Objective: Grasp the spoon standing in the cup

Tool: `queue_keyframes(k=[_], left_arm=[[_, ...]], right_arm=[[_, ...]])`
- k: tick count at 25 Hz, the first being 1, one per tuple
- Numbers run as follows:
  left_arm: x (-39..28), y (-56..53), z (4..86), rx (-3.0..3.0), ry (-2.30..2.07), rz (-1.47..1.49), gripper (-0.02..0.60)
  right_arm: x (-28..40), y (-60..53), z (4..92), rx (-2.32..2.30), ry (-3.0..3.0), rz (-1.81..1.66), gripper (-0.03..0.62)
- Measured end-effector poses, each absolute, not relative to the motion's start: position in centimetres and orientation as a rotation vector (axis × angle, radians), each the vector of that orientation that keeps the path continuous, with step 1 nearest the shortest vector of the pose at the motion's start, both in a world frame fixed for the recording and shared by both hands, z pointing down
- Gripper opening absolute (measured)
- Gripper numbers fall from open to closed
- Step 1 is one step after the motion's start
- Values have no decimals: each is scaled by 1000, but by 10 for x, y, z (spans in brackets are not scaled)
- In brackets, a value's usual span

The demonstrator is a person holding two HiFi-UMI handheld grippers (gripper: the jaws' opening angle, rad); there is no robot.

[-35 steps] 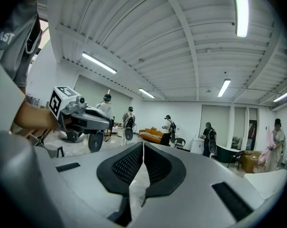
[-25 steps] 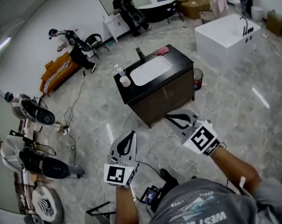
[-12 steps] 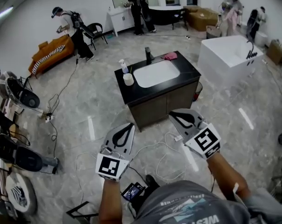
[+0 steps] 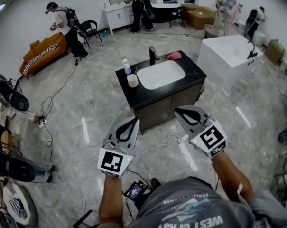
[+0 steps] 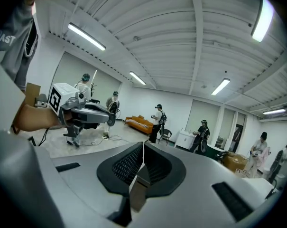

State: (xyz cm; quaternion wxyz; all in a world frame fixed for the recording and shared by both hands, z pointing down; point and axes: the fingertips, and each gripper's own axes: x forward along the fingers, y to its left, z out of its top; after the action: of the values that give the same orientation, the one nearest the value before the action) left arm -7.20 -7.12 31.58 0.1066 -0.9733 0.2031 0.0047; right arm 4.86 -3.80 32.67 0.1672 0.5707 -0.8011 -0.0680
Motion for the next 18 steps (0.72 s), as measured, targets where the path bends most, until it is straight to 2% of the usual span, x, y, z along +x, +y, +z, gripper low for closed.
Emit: queue_keyframes(k=[8, 18], left_arm=[[-78, -103, 318, -2886, 596, -20, 3], [-62, -152, 330, -2883, 710, -115, 3]], right_arm=[[39, -68, 325, 1598, -2264, -191, 34], [62, -131, 340, 1530, -2365, -158, 34]])
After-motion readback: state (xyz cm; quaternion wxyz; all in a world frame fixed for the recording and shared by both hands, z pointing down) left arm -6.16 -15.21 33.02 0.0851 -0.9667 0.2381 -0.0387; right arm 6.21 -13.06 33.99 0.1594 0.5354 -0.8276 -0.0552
